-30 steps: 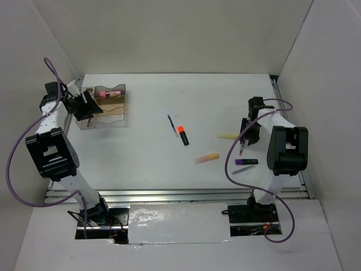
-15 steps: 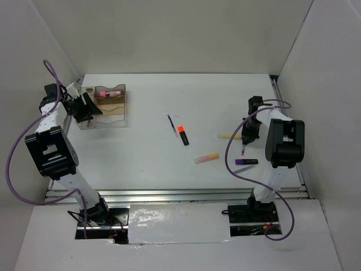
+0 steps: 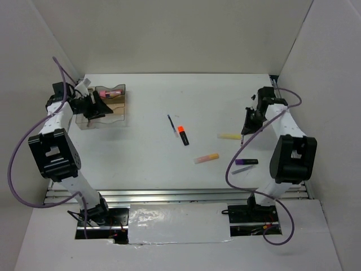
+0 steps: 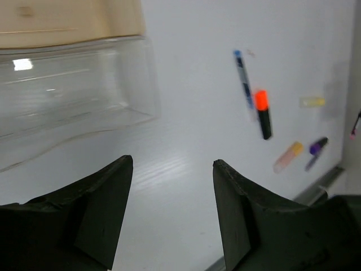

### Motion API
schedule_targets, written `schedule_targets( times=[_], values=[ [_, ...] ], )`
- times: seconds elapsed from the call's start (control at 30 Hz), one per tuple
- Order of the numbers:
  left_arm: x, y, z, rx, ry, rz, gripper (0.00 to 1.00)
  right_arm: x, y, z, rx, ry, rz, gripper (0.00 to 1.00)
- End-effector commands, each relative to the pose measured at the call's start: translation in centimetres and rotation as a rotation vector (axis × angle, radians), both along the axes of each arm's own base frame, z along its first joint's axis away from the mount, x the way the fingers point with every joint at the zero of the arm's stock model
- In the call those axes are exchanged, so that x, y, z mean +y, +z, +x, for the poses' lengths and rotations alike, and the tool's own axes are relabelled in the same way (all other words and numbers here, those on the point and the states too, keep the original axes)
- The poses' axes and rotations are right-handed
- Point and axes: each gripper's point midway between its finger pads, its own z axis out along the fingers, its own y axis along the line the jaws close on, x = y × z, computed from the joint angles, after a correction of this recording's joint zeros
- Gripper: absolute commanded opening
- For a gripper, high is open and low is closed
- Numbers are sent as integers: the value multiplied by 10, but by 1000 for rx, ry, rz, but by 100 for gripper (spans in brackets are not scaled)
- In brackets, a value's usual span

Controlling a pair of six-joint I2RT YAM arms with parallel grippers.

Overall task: Sort the stationery into containers
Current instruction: Pick up the pen from the center of the board, then place the pen in the storage box.

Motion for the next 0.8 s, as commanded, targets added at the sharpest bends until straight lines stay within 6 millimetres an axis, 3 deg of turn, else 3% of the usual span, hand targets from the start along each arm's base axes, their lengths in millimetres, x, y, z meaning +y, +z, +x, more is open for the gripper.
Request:
schedule_targets(
  times=[0.0,0.03,0.07,0.13,0.17,0.23,0.27,0.37,0.53,0.7,0.77],
  values=[
    [-76,59,-13,-150,-201,-116,70,47,93,8,-231,157,189,0],
    [-93,68,-17,-170,-241,-145,70,64,102,4,-241,204,230,0],
    [-123,82,-27,-185,-298,-172,69,80,117,4,-271,241,288,0],
    [-155,91,-36,-218,-366,-187,68,110,137,0,-319,307,359,0],
    [-185,102,-48,-223,-414,-196,68,119,145,0,-337,322,391,0],
    [-216,114,-59,-259,-472,-212,68,148,166,-4,-388,393,495,4],
    [-241,124,-72,-261,-522,-239,68,158,175,-7,-409,429,520,7],
    [-277,143,-87,-291,-591,-286,66,188,198,-16,-453,522,631,2],
    [-316,163,-97,-285,-675,-363,62,229,236,-25,-493,650,788,0],
    [-326,171,-97,-302,-694,-372,62,259,239,-50,-493,784,789,0],
    [-327,178,-96,-298,-685,-400,61,262,232,-57,-485,794,788,0]
  ],
)
